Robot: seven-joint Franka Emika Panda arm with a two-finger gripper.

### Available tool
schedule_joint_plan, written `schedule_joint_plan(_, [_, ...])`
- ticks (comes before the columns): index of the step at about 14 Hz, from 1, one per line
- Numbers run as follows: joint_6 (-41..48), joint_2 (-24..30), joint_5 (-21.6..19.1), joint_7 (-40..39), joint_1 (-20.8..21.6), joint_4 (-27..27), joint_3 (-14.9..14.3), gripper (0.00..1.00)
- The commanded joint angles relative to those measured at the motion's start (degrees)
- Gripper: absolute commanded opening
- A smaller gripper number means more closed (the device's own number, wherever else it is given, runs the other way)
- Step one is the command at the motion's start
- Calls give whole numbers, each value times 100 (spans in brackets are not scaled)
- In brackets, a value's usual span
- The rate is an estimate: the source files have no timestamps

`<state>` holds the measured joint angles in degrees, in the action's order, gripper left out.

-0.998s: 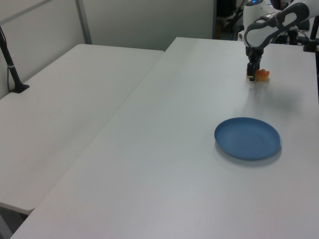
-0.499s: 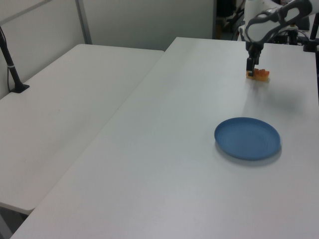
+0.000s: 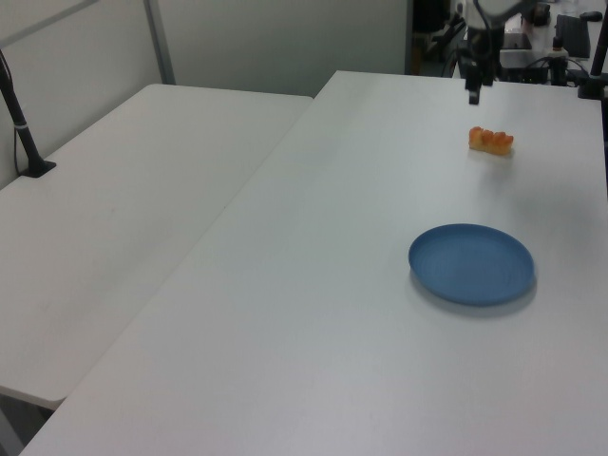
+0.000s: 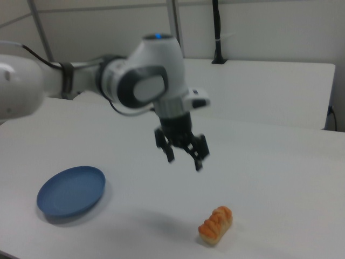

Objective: Put the bread on the table
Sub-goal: 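Open the gripper, release the roll, and raise the gripper away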

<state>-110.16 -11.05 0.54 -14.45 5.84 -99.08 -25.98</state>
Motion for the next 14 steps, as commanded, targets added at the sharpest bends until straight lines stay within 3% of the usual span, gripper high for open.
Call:
schedule_joint_plan(1, [915, 304, -63, 801, 14, 634, 522, 100])
schedule_joint_plan(5, [1497, 506, -80, 1076, -12, 899, 1042, 100])
schedule_joint_plan(14, [1849, 1157, -238, 1023, -56, 803, 1306, 100])
